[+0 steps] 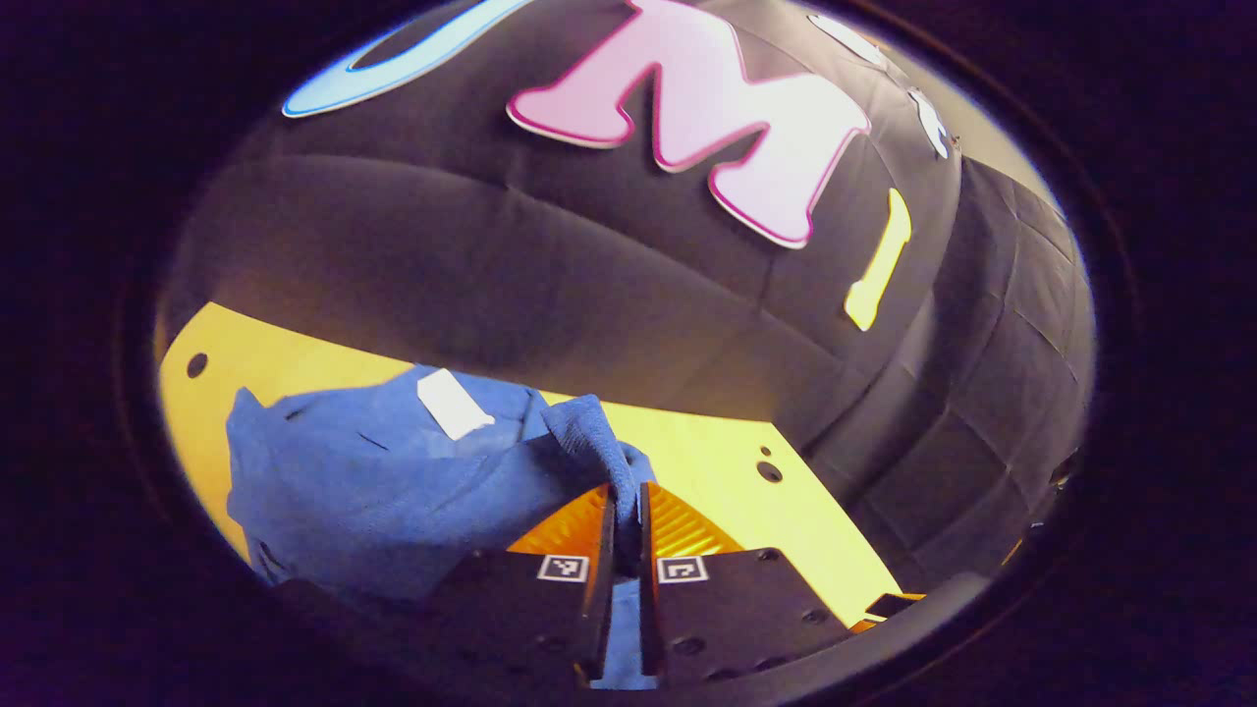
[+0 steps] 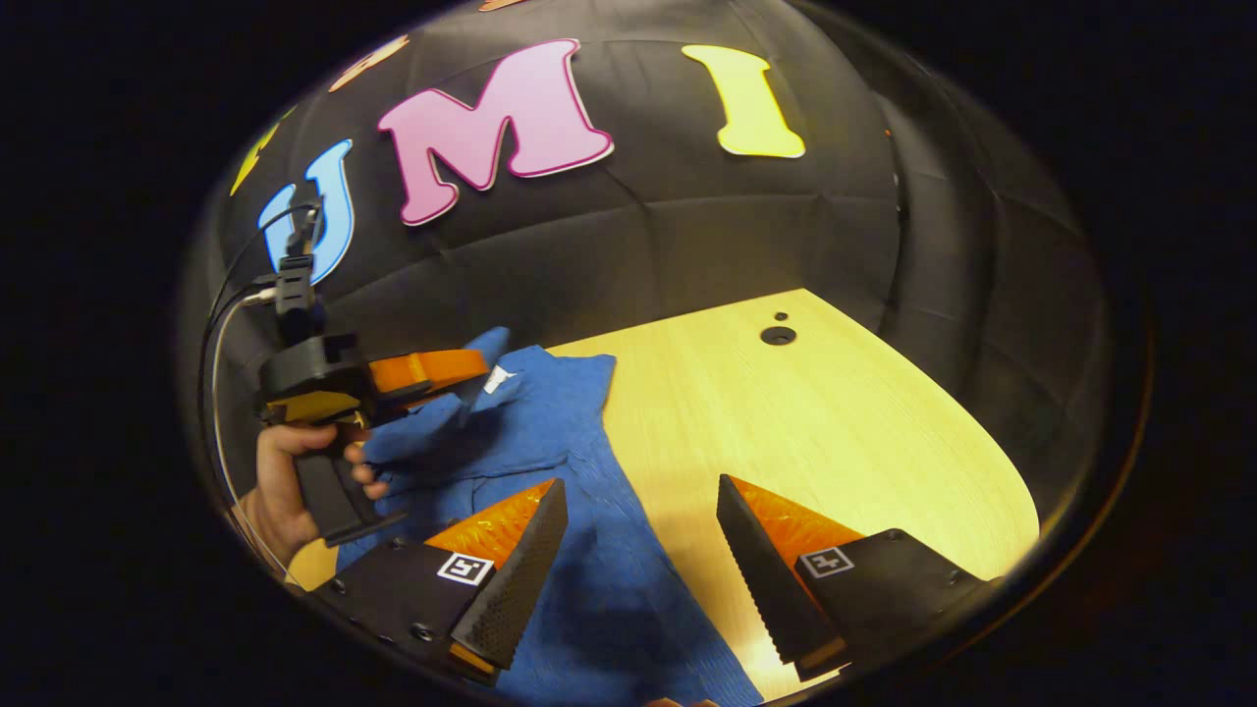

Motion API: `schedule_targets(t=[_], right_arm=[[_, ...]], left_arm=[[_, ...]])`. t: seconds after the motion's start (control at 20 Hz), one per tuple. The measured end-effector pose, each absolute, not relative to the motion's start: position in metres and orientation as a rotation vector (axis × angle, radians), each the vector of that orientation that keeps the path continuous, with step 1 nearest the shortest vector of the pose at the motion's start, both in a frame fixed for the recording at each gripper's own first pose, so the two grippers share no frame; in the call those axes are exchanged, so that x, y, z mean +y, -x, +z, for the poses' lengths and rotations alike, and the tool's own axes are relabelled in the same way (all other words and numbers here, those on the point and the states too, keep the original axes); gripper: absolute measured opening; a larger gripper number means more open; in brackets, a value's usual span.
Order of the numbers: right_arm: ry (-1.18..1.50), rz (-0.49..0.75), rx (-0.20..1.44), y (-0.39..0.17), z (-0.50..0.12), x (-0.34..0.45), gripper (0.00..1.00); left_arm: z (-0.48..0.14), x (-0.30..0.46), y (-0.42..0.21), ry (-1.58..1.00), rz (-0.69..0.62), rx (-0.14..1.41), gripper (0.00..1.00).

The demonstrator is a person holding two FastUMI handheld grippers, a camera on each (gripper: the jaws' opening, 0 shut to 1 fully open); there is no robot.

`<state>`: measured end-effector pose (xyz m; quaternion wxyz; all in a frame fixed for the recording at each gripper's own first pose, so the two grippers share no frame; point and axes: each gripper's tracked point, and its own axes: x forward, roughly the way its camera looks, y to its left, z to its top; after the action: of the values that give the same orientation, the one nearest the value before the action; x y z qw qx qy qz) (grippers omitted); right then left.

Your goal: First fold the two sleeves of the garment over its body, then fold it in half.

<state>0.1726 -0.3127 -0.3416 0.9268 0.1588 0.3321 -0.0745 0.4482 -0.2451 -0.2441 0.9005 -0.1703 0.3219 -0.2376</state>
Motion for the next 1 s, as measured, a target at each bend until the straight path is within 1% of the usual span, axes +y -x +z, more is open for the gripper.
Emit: schedule_targets(t=[0.05, 0.15, 0.2, 0.35, 0.4, 0.45, 0.5, 0.55, 0.7, 0.85, 1.0], right_arm=[[-0.328, -0.168, 0.689, -0.163, -0.344, -0.317, 0.97], [-0.327, -0.19, 0.7, -0.148, -0.35, -0.321, 0.97], [-0.324, -0.195, 0.71, -0.14, -0.354, -0.321, 0.97], [-0.297, -0.193, 0.747, -0.114, -0.362, -0.314, 0.97], [-0.282, -0.188, 0.76, -0.105, -0.364, -0.311, 0.98], [-0.268, -0.182, 0.777, -0.097, -0.367, -0.307, 0.98], [-0.257, -0.177, 0.801, -0.086, -0.37, -0.304, 0.97], [-0.253, -0.17, 0.827, -0.076, -0.374, -0.3, 0.97], [-0.246, -0.175, 0.899, -0.044, -0.382, -0.294, 0.98], [-0.255, -0.195, 0.951, -0.015, -0.388, -0.29, 0.98], [-0.214, -0.254, 0.978, 0.001, -0.394, -0.295, 0.98]], left_arm=[[-0.25, -0.26, -0.444, 0.345, -0.51, 0.692, 0.22], [-0.258, -0.276, -0.437, 0.329, -0.519, 0.695, 0.7], [-0.256, -0.276, -0.43, 0.319, -0.52, 0.685, 0.81], [-0.243, -0.256, -0.412, 0.299, -0.49, 0.651, 0.82], [-0.236, -0.24, -0.391, 0.295, -0.476, 0.645, 0.83], [-0.232, -0.224, -0.37, 0.287, -0.47, 0.652, 0.81], [-0.234, -0.206, -0.349, 0.269, -0.468, 0.672, 0.84], [-0.238, -0.184, -0.324, 0.244, -0.454, 0.692, 0.84], [-0.253, -0.106, -0.246, 0.147, -0.354, 0.755, 0.84], [-0.284, -0.034, -0.169, 0.115, -0.232, 0.89, 0.84], [-0.325, 0.035, -0.102, 0.084, -0.069, 1.018, 0.84]])
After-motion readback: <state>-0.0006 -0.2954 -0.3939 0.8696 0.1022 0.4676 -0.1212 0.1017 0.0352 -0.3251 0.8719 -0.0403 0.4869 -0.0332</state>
